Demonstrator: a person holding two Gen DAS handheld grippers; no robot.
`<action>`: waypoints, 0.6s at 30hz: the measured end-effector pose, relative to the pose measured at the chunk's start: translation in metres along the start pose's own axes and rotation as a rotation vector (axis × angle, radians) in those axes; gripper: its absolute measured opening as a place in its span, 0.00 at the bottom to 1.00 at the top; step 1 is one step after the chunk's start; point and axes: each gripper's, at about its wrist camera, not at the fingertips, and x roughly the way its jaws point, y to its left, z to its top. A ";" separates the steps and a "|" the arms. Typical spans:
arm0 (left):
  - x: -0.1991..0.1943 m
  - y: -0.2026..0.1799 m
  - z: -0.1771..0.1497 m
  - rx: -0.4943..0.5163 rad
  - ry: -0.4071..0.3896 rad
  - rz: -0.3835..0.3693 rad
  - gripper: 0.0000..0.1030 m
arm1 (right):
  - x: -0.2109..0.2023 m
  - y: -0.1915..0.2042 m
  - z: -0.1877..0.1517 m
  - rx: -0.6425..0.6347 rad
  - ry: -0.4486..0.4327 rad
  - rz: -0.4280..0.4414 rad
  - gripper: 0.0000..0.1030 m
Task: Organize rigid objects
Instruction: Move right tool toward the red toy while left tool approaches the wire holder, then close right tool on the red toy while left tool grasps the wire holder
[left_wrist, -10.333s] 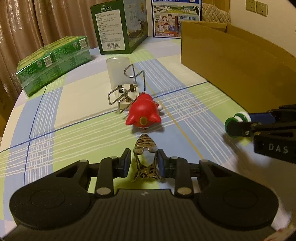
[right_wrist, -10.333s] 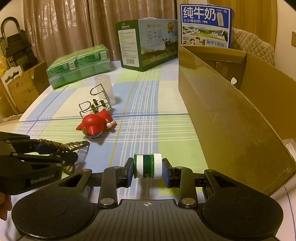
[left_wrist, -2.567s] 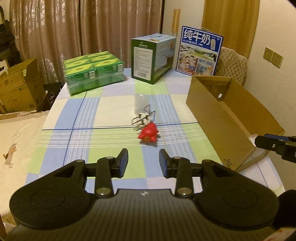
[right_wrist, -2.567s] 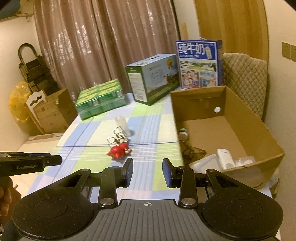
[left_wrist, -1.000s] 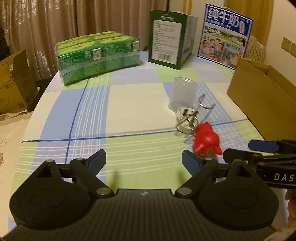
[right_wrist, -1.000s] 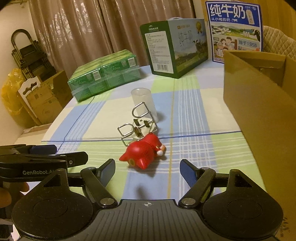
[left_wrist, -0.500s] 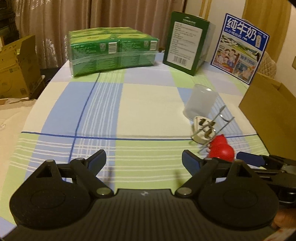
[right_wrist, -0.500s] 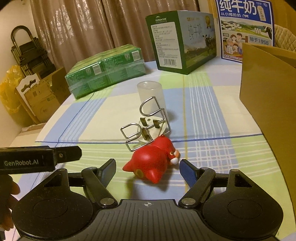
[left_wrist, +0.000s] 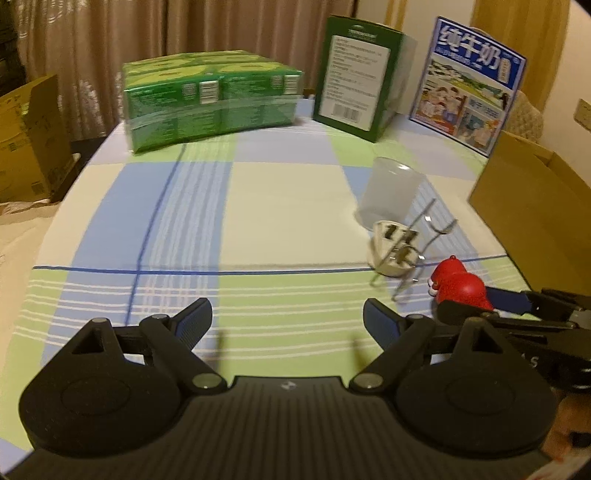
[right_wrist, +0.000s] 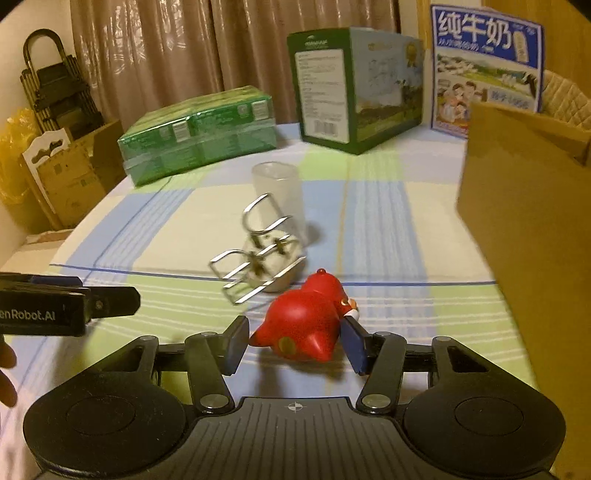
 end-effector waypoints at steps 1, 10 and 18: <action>0.000 -0.003 0.000 0.010 -0.001 -0.013 0.84 | -0.004 -0.004 -0.001 -0.009 -0.004 -0.008 0.49; 0.008 -0.038 0.000 0.128 -0.013 -0.104 0.84 | -0.024 -0.043 -0.017 -0.015 0.011 -0.043 0.50; 0.018 -0.047 0.003 0.151 -0.025 -0.122 0.84 | -0.022 -0.050 -0.011 0.061 -0.022 -0.062 0.64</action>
